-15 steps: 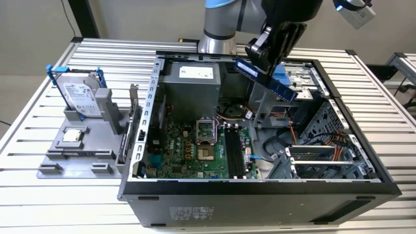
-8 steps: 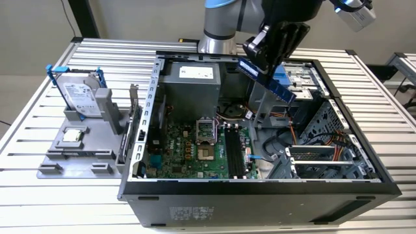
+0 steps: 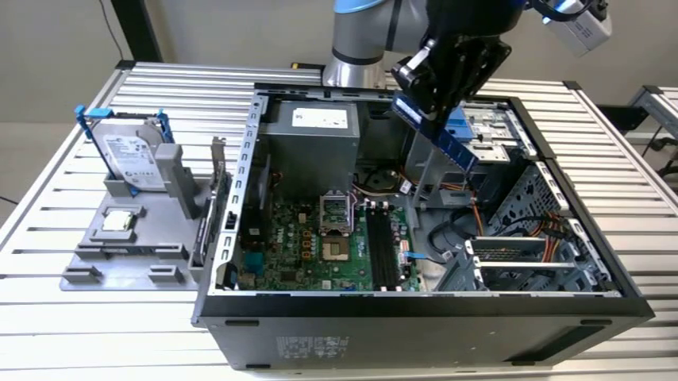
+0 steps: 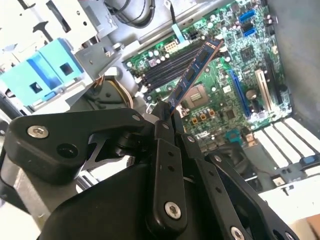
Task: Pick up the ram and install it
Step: 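Pick up the ram and move it above insertion slot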
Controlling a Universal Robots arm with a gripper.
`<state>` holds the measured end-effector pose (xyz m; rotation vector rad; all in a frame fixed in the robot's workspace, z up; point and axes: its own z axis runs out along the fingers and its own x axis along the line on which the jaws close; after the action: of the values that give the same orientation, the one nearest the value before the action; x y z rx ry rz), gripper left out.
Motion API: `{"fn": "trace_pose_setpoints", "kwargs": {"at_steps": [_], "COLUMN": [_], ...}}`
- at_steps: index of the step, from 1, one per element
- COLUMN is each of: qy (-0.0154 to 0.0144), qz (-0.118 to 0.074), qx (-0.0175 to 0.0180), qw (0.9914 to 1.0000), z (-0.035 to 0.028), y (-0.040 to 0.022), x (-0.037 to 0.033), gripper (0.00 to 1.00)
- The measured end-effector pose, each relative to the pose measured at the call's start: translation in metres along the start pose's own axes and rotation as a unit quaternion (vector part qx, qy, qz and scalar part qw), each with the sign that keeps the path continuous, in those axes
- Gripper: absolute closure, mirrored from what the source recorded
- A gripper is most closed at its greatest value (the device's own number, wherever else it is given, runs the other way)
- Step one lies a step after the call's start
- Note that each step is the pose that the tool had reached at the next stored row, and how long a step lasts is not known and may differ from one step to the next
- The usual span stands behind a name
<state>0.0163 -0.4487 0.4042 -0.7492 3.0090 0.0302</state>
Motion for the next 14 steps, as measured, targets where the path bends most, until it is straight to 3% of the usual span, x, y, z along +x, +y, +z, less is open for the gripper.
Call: {"fn": "trace_pose_setpoints", "kwargs": {"at_steps": [4,7,14], "qy": [-0.0002,-0.0004,-0.0007], "qz": [0.027,0.047,0.092], "qx": [0.0012,0.0021,0.004], "qw": [0.99963,0.99889,0.99573], "z": [0.0,0.0,0.0], "y": [0.0,0.0,0.0], "x": [0.0,0.0,0.0], "gripper": [1.0,1.0,1.0]}}
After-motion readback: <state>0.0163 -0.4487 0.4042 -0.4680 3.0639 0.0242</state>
